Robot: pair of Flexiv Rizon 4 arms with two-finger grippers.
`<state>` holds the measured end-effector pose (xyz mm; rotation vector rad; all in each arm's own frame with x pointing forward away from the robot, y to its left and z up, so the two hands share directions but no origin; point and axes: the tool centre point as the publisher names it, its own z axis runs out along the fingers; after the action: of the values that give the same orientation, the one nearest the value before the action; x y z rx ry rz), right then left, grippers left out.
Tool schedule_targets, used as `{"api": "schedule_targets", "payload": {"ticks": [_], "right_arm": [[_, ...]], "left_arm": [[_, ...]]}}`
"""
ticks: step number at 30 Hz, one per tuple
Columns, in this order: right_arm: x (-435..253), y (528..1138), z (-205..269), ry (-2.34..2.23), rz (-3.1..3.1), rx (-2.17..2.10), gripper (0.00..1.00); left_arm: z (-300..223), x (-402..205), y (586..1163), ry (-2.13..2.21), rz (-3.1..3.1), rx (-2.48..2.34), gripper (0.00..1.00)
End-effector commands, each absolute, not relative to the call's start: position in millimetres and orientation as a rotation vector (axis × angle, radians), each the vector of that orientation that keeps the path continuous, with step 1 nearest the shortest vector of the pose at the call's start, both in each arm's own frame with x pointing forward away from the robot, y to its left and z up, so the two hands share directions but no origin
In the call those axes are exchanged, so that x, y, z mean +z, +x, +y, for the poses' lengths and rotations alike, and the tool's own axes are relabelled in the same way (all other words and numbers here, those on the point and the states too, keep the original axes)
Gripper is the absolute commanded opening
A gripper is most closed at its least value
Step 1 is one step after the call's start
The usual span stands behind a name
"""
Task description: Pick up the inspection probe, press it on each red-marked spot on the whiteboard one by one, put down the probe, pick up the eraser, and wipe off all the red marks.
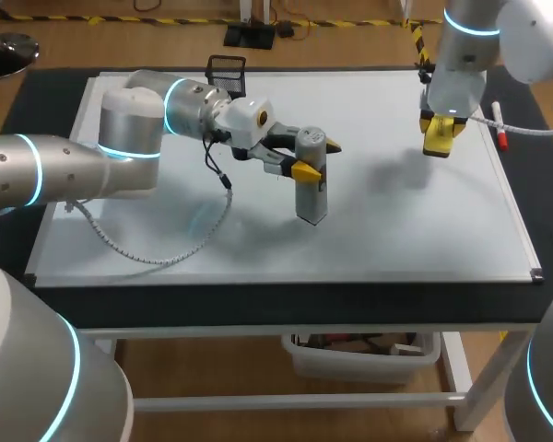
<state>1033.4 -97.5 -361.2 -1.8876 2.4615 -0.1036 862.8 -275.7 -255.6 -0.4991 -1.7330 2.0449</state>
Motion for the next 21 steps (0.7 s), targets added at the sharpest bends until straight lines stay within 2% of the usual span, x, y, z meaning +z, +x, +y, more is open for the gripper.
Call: {"api": "schedule_targets", "payload": {"ticks": [1, 21], "right_arm": [[-361, 1034, -98, -1.891, 2.46, -0.106, 0.0], [-361, 1034, -98, -1.891, 2.46, -0.106, 0.0]], "left_arm": [[-279, -259, 871, -0.565, -1.692, 2.011, 0.0], [-287, -269, 890, -0.518, -1.709, 2.021, 0.0]]}}
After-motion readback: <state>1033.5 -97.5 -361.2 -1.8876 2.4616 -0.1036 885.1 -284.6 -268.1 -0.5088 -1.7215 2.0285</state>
